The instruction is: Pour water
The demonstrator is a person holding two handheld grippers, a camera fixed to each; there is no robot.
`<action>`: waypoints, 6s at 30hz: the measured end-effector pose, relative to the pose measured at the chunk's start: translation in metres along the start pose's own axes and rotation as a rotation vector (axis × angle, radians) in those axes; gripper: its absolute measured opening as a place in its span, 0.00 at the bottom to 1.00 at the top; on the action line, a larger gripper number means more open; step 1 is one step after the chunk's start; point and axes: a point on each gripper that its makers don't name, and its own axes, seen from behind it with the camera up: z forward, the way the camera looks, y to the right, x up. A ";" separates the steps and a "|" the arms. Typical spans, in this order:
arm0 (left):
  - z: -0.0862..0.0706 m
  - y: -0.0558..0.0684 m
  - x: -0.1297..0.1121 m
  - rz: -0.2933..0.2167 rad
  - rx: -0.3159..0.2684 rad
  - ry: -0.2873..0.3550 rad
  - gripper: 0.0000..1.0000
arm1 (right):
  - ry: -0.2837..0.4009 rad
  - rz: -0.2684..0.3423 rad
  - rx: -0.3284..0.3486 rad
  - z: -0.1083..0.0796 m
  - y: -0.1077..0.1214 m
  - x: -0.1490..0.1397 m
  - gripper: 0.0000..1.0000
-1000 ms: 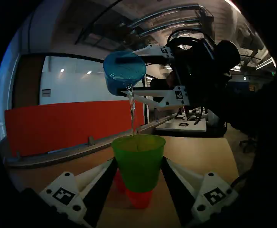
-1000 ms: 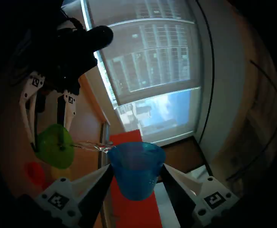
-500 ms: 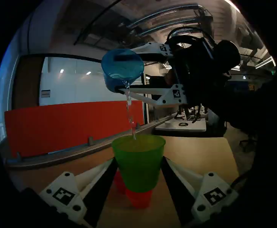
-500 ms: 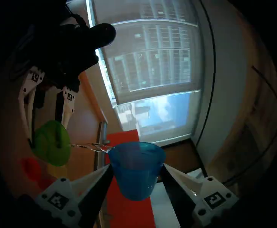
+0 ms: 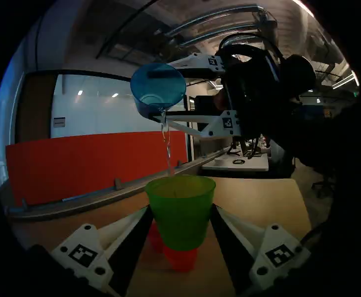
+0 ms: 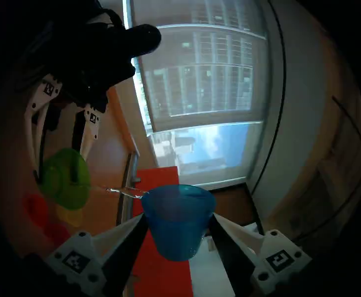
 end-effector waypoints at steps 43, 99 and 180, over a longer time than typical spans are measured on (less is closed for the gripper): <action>0.000 -0.003 0.005 -0.002 0.004 0.004 0.81 | 0.001 -0.215 -0.004 0.000 0.002 0.014 0.86; -0.007 -0.014 0.007 -0.001 0.026 -0.003 0.80 | 0.000 1.337 0.194 -0.013 -0.072 0.000 0.86; -0.015 -0.046 -0.197 -0.044 -0.026 -0.644 0.80 | -0.422 1.338 0.399 -0.101 -0.282 -0.103 0.87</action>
